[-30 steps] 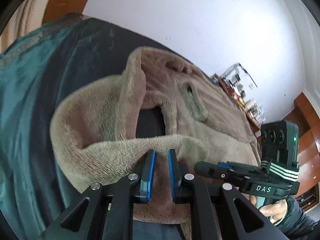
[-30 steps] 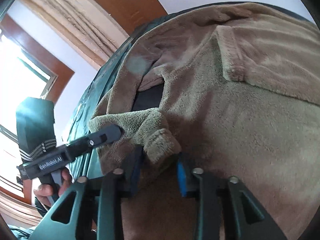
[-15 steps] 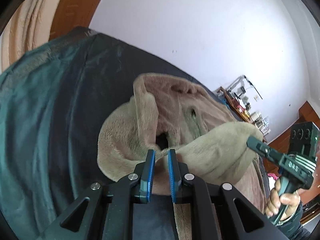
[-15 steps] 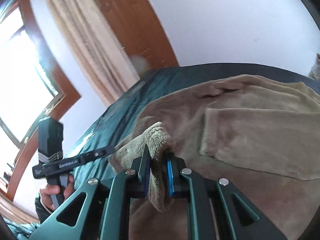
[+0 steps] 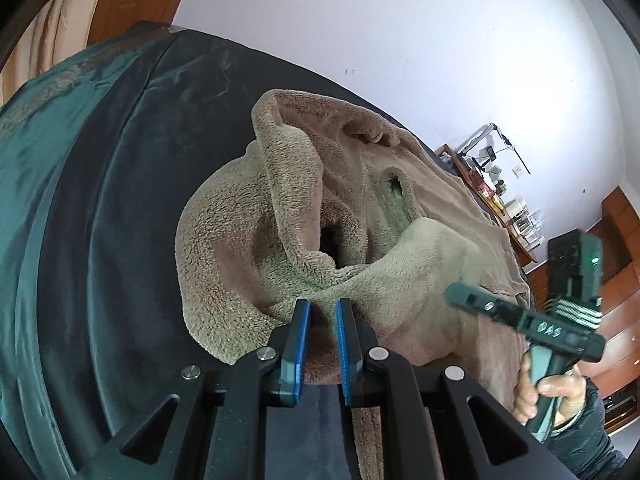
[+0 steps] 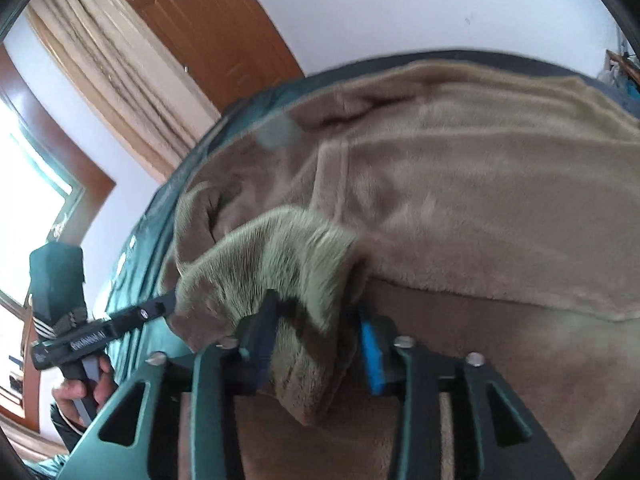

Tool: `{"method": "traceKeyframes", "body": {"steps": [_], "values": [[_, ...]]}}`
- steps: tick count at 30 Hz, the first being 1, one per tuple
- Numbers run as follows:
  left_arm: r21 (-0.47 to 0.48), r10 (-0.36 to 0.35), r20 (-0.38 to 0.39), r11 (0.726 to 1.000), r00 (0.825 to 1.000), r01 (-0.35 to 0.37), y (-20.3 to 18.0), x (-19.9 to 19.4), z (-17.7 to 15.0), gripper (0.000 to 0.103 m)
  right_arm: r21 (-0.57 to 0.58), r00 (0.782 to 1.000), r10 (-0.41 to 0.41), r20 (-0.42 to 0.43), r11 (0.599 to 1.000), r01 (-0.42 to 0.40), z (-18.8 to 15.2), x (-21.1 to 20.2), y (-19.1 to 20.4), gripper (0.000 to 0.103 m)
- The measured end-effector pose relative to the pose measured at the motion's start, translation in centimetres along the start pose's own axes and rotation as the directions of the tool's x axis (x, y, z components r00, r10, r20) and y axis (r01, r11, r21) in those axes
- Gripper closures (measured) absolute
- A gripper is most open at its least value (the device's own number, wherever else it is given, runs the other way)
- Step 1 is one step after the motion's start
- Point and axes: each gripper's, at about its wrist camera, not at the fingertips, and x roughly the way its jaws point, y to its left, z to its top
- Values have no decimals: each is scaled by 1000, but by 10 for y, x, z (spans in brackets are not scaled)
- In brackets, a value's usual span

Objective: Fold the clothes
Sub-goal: 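Carry the held edge over the blanket with the right gripper, then lower the edge onto the blanket and open the right gripper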

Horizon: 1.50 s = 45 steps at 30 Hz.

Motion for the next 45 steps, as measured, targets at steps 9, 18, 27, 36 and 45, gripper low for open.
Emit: {"method": "traceKeyframes", "body": {"steps": [9, 18, 27, 36, 45], "values": [[-11, 11, 45, 1000, 999, -10, 1, -13, 10, 89, -125, 998, -1, 62, 992, 8, 11, -18, 28, 91], [-29, 52, 102, 998, 993, -49, 7, -24, 38, 89, -216, 910, -40, 412, 966, 140, 74, -125, 57, 91], [31, 61, 67, 998, 996, -63, -25, 12, 68, 89, 2, 783, -207, 586, 967, 254, 84, -216, -18, 91], [132, 56, 38, 989, 998, -60, -75, 54, 99, 89, 189, 820, -334, 465, 942, 277, 61, -191, -127, 91], [136, 307, 8, 943, 952, -305, -78, 133, 142, 89, 289, 825, -388, 411, 914, 286, 48, -190, -171, 91]]}}
